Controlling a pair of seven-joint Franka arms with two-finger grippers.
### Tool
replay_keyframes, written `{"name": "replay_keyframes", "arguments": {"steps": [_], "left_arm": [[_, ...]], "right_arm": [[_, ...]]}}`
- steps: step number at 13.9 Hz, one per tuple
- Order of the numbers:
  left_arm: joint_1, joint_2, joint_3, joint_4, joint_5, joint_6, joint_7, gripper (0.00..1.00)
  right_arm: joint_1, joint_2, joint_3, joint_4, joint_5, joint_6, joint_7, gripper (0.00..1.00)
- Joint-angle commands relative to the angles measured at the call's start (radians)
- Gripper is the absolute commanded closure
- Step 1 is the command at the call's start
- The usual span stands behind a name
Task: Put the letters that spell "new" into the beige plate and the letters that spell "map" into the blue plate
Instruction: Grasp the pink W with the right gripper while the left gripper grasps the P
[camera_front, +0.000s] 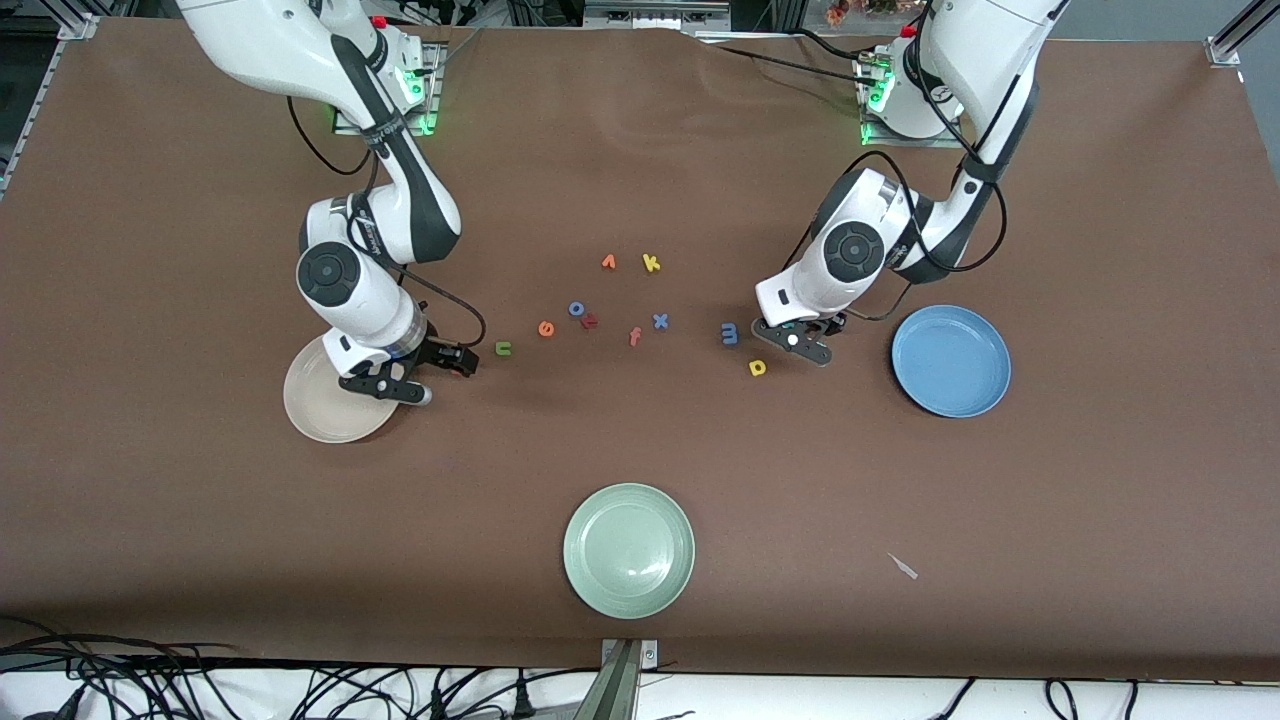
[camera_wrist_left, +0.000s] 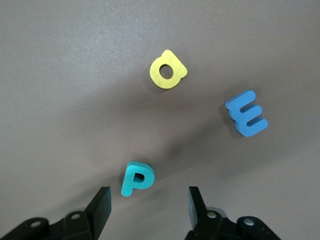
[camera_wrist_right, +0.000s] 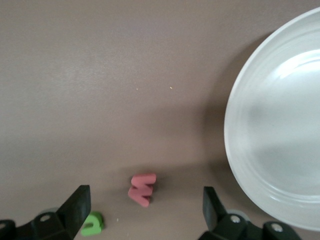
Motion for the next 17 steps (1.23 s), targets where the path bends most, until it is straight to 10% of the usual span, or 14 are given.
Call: {"name": "replay_keyframes", "arguments": {"steps": [1,9,11,17], "left_arm": [[0.003,-0.003,0.000,-0.019,0.001,0.032,0.013,0.41],[0.005,0.029,0.001,-0.016,0.127,0.074,0.009,0.54],[0.005,0.038,0.001,-0.017,0.129,0.101,0.008,0.87],[0.036,0.000,0.000,0.010,0.138,0.118,0.019,1.00]], "right_arm": [[0.003,0.029,0.008,-0.004,0.021,0.045,0.025,0.01],[0.019,0.061,0.017,-0.013,0.019,0.091,0.067,0.07],[0.021,0.062,0.017,-0.014,0.019,0.093,0.067,0.13],[0.029,0.070,0.019,-0.030,0.019,0.114,0.068,0.35]]}}
